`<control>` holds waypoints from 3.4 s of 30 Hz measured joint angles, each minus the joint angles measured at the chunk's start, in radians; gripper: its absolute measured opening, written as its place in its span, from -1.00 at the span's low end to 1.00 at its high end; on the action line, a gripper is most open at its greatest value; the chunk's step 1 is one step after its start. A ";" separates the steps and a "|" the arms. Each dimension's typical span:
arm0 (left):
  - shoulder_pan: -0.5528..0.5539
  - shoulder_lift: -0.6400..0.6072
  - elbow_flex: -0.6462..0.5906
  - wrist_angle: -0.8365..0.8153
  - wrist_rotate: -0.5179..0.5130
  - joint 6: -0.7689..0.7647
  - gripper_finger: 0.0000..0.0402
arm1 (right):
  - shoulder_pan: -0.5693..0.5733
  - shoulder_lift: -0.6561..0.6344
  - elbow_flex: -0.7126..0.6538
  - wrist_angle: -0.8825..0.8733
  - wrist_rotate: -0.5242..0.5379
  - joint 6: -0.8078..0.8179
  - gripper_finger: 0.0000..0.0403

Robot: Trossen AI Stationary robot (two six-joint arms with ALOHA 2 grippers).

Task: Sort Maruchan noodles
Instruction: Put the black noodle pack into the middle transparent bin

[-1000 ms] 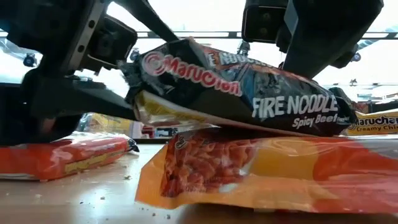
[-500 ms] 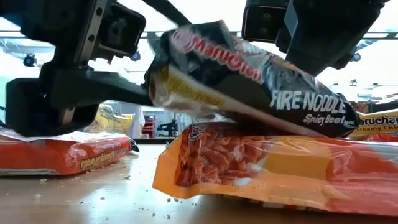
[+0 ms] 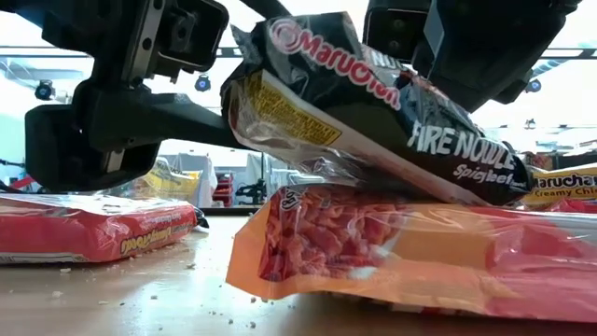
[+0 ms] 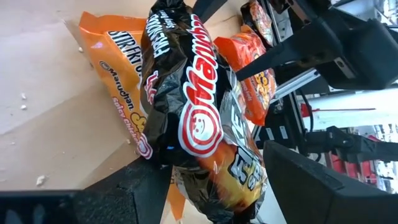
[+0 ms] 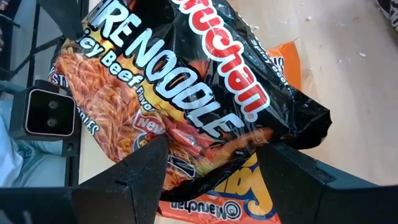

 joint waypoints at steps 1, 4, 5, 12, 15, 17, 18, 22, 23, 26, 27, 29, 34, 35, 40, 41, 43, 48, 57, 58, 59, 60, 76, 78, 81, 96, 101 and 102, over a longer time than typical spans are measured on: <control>0.000 0.000 0.000 -0.006 -0.001 -0.003 0.15 | 0.000 0.000 0.000 0.000 0.002 0.000 0.15; 0.001 0.000 0.001 -0.030 -0.004 -0.012 0.15 | 0.000 0.000 0.000 0.002 0.006 -0.002 0.15; 0.002 0.000 0.001 -0.034 -0.005 -0.013 0.15 | 0.000 0.000 0.000 0.002 0.005 -0.002 0.15; 0.002 0.000 0.001 -0.034 -0.006 0.001 0.15 | 0.000 0.000 0.000 0.001 0.002 0.003 0.15; 0.002 0.000 0.001 -0.035 -0.006 0.005 0.12 | 0.000 0.000 0.000 0.001 0.001 0.004 0.15; 0.002 0.000 0.001 -0.036 -0.003 0.004 0.03 | 0.000 0.000 0.000 0.001 0.000 0.004 0.15; 0.002 0.000 0.001 -0.036 -0.002 0.004 -0.03 | 0.000 0.000 0.000 0.001 -0.002 0.004 0.15; 0.001 0.000 0.001 -0.034 0.000 0.003 -0.30 | 0.000 0.000 0.000 0.002 -0.002 0.005 0.15; 0.001 -0.001 0.001 -0.033 0.000 0.002 -0.35 | 0.000 0.000 0.000 0.002 -0.004 0.005 0.15; 0.000 -0.002 0.002 -0.031 0.001 -0.001 -0.44 | 0.000 0.000 0.000 0.002 -0.006 0.004 0.15; 0.000 -0.002 0.002 -0.031 0.001 0.000 -0.45 | 0.000 -0.001 0.000 0.001 -0.009 0.004 0.15; 0.000 -0.002 0.002 -0.031 0.003 0.003 -0.42 | 0.000 -0.003 0.000 0.000 -0.018 0.005 0.15; 0.002 -0.002 0.002 -0.035 0.016 0.036 -0.31 | 0.000 -0.037 0.000 -0.020 -0.044 0.015 0.15; 0.002 -0.003 0.002 -0.036 0.018 0.045 -0.30 | 0.000 -0.049 0.000 -0.022 -0.046 0.018 0.15; 0.002 -0.006 0.002 -0.034 0.018 0.087 -0.40 | 0.000 -0.128 0.000 -0.065 -0.046 0.019 0.15; 0.002 -0.006 0.002 -0.034 0.018 0.096 -0.43 | 0.000 -0.143 0.000 -0.070 -0.045 0.019 0.15; 0.003 -0.006 0.002 -0.031 0.018 0.110 -0.49 | 0.000 -0.173 0.000 -0.070 -0.044 0.017 0.15; 0.004 -0.008 0.002 -0.031 0.016 0.139 -0.53 | 0.000 -0.236 0.000 -0.073 -0.039 0.009 0.15; 0.021 -0.049 0.001 -0.041 0.008 0.258 -0.52 | 0.000 -0.330 0.000 -0.138 0.015 -0.016 0.15; 0.025 -0.064 0.001 -0.046 0.001 0.288 -0.52 | 0.000 -0.340 0.000 -0.157 0.033 -0.019 0.15; 0.032 -0.078 0.001 -0.050 -0.006 0.320 -0.52 | 0.000 -0.351 0.000 -0.181 0.054 -0.020 0.15; 0.039 -0.094 0.001 -0.056 -0.008 0.353 -0.52 | 0.000 -0.360 0.000 -0.204 0.073 -0.020 0.15; 0.267 -0.332 0.002 -0.396 -0.111 0.810 -0.49 | -0.005 -0.399 -0.003 -0.338 0.209 -0.029 0.15; 0.314 -0.347 0.002 -0.399 -0.111 0.894 -0.49 | -0.016 -0.396 -0.003 -0.341 0.221 -0.042 0.15; 0.398 -0.365 0.002 -0.397 -0.113 1.023 -0.50 | -0.044 -0.396 -0.003 -0.373 0.226 -0.070 0.15; 0.930 -0.370 0.002 -0.282 0.246 1.621 -0.52 | -0.261 -0.398 -0.003 -0.507 0.226 -0.169 0.15; 1.060 -0.339 0.001 -0.286 0.415 1.671 -0.51 | -0.337 -0.398 -0.003 -0.506 0.229 -0.256 0.15; 1.079 -0.329 0.001 -0.277 0.415 1.674 -0.51 | -0.356 -0.398 -0.003 -0.505 0.240 -0.278 0.15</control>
